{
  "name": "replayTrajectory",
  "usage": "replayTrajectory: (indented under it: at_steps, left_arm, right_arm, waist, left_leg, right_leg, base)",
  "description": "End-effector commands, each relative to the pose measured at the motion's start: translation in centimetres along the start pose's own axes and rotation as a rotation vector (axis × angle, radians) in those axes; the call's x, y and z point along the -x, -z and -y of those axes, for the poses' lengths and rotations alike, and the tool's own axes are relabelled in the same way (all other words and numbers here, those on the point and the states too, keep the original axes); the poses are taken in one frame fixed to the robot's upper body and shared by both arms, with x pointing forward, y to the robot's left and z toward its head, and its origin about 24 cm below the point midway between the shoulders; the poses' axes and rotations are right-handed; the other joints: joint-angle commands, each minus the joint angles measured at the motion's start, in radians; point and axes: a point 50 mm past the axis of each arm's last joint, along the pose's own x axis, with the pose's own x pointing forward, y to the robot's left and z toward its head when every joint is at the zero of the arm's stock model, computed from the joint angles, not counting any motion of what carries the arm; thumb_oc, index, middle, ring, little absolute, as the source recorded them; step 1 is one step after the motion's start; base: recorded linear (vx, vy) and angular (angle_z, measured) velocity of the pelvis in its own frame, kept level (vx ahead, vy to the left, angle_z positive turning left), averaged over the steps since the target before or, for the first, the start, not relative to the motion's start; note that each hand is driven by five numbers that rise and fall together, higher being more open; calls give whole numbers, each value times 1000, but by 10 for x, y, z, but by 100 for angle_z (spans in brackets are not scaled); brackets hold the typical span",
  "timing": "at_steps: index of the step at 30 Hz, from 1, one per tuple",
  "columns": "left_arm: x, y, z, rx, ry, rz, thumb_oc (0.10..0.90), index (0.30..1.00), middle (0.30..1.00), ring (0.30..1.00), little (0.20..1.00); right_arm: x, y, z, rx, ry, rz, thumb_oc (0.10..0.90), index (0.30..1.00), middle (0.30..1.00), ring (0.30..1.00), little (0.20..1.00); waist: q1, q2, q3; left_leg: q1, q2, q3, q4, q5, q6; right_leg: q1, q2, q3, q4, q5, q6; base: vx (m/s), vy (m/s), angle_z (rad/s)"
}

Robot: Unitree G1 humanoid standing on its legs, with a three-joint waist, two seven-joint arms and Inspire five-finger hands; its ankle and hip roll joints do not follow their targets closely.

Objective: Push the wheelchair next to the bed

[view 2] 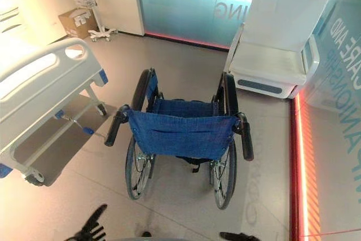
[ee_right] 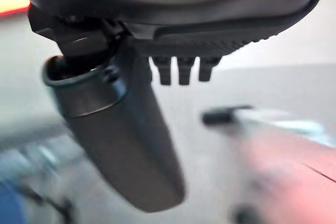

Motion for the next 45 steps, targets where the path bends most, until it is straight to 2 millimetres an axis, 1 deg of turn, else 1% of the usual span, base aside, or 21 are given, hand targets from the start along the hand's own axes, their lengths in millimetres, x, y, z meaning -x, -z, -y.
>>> replayTrajectory:
  at_steps: [1, 3, 4, 5, 7, 8, 9, 12, 13, 15, 17, 18, 20, 21, 22, 24, 29, 31, 37, 42, 45]
  left_arm:
    - [10, -75, -5, 129, 6, 225, 800, 900, 900, 900, 900]
    - [20, -97, -14, 169, 6, 312, 800, 900, 900, 900, 900]
    - [23, -102, -16, 179, 6, 335, 800, 900, 900, 900, 900]
    - [31, -118, -18, 203, 12, 401, 800, 900, 900, 900, 900]
    - [36, -125, -18, 214, 15, 436, 800, 900, 900, 900, 900]
    - [44, -138, -19, 232, 24, 504, 800, 900, 900, 900, 900]
    - [53, -151, -17, 238, 29, 564, 800, 900, 900, 900, 900]
    - [66, -168, -16, 242, 42, 644, 800, 900, 900, 900, 900]
    - [81, -183, -12, 243, 52, 724, 800, 900, 900, 900, 900]
    - [92, -193, -9, 229, 55, 784, 800, 900, 900, 900, 900]
    - [101, -200, -4, 207, 62, 823, 800, 900, 900, 900, 900]
    - [113, -208, 4, 170, 88, 869, 800, 900, 900, 900, 900]
    - [124, -215, 13, 136, 133, 910, 800, 900, 900, 900, 900]
    - [134, -221, 23, 104, 190, 939, 800, 900, 900, 900, 900]
    - [136, -222, 25, 100, 200, 943, 800, 900, 900, 900, 900]
    - [153, -229, 45, 37, 306, 982, 800, 900, 900, 900, 900]
    - [174, -240, 63, -46, 431, 1026, 800, 900, 900, 900, 900]
    - [186, -244, 74, -94, 502, 1042, 800, 900, 900, 900, 900]
    - [193, -243, 85, -209, 627, 968, 800, 900, 900, 900, 900]
    - [194, -239, 89, -317, 659, 898, 800, 900, 900, 900, 900]
    - [199, -238, 91, -334, 679, 889, 800, 900, 900, 900, 900]
  right_arm:
    - [16, -77, 27, -158, 117, 292, 800, 900, 900, 900, 900]
    - [30, -102, 36, -200, 153, 396, 800, 900, 900, 900, 900]
    - [34, -108, 38, -213, 164, 426, 800, 900, 900, 900, 900]
    - [47, -126, 43, -249, 192, 514, 800, 900, 900, 900, 900]
    - [54, -133, 46, -265, 202, 552, 800, 900, 900, 900, 900]
    - [65, -147, 51, -287, 221, 634, 800, 900, 900, 900, 900]
    - [77, -160, 55, -301, 232, 694, 800, 900, 900, 900, 900]
    - [93, -177, 59, -318, 253, 785, 800, 900, 900, 900, 900]
    - [112, -194, 62, -361, 276, 878, 800, 900, 900, 900, 900]
    - [127, -205, 63, -398, 288, 943, 800, 900, 900, 900, 900]
    - [141, -213, 60, -419, 296, 1000, 800, 900, 900, 900, 900]
    - [158, -224, 54, -424, 292, 1079, 800, 900, 900, 900, 900]
    - [174, -232, 44, -411, 262, 1148, 800, 900, 900, 900, 900]
    - [187, -238, 33, -395, 221, 1200, 800, 900, 900, 900, 900]
    - [188, -239, 32, -390, 215, 1207, 800, 900, 900, 900, 900]
    - [206, -247, 16, -335, 151, 1281, 800, 900, 900, 900, 900]
    - [223, -257, 0, -269, 39, 1348, 800, 900, 900, 900, 900]
    - [233, -261, -10, -237, -46, 1375, 800, 900, 900, 900, 900]
    - [243, -263, -27, -177, -223, 1357, 800, 900, 900, 900, 900]
    - [243, -261, -35, -129, -314, 1308, 800, 900, 900, 900, 900]
    - [244, -256, -39, -98, -375, 1278, 800, 900, 900, 900, 900]
  waist:
    - [11, -3, 1]
    - [2, -7, 3]
    - [0, -8, 3]
    - [-6, -10, 4]
    - [-8, -11, 5]
    - [-10, -12, 4]
    - [-11, -12, 3]
    - [-11, -12, 0]
    - [-10, -12, -2]
    - [-10, -11, -3]
    - [-9, -11, -3]
    - [-8, -10, -3]
    - [-8, -7, -3]
    - [-8, -4, -4]
    - [-8, -4, -4]
    - [-8, 0, -5]
    - [-6, 1, -7]
    - [-5, 1, -5]
    - [-7, 3, -3]
    - [-9, 2, 2]
    - [-12, 0, 1]
  left_leg:
    - [24, 11, 47, 11, -55, -12]
    - [23, 12, 50, 11, -53, -11]
    - [24, 12, 51, 11, -54, -11]
    - [25, 13, 53, 11, -55, -12]
    - [26, 13, 53, 11, -56, -12]
    - [26, 12, 53, 11, -57, -13]
    - [28, 13, 53, 11, -58, -13]
    - [28, 13, 52, 11, -58, -15]
    - [28, 14, 51, 11, -58, -16]
    - [28, 15, 50, 11, -58, -17]
    - [27, 16, 49, 11, -58, -18]
    - [26, 16, 47, 11, -57, -19]
    - [25, 16, 47, 11, -57, -18]
    - [24, 16, 48, 11, -55, -19]
    - [24, 16, 48, 11, -55, -19]
    - [23, 18, 50, 11, -52, -20]
    - [20, 20, 55, 11, -50, -23]
    - [18, 20, 58, 11, -48, -25]
    - [14, 19, 68, 11, -47, -26]
    - [9, 18, 75, 11, -47, -25]
    - [6, 17, 80, 11, -45, -24]
  right_leg:
    - [-46, -31, -10, 2, 82, 3]
    - [-48, -30, -4, 2, 84, 3]
    - [-48, -30, -2, 2, 83, 3]
    - [-47, -30, 0, 2, 83, 4]
    - [-46, -30, 2, 2, 81, 4]
    - [-46, -30, 4, 2, 79, 4]
    - [-44, -30, 5, 2, 76, 3]
    - [-42, -29, 7, 2, 72, 1]
    - [-40, -29, 7, 2, 68, 0]
    - [-39, -29, 6, 2, 66, -1]
    - [-38, -28, 7, 2, 64, -1]
    - [-38, -28, 9, 2, 61, -3]
    - [-37, -28, 11, 2, 59, -5]
    - [-38, -27, 12, 2, 58, -5]
    - [-38, -27, 13, 2, 58, -5]
    - [-37, -27, 13, 2, 57, -7]
    - [-37, -26, 9, 2, 54, -7]
    - [-37, -27, 5, 2, 54, -7]
    - [-42, -26, 6, 2, 56, -5]
    - [-48, -26, 10, 2, 58, -2]
    - [-52, -26, 11, 2, 60, -1]
  base:
    - [0, 0, 0]
    - [0, 0, 0]
    - [0, 0, 0]
    - [0, 0, 0]
    - [0, 0, 0]
    - [0, 0, 0]
    - [36, 5, 0]
    - [23, 5, 1]
    - [0, 0, 0]
    - [0, 0, 0]
    - [0, 0, 0]
    - [0, 0, 0]
    - [0, 0, 0]
    - [0, 0, 0]
    - [0, 0, 0]
    - [0, 0, 0]
    - [0, 0, 0]
    - [0, 0, 0]
    - [0, 0, 0]
    - [0, 0, 0]
    - [0, 0, 0]
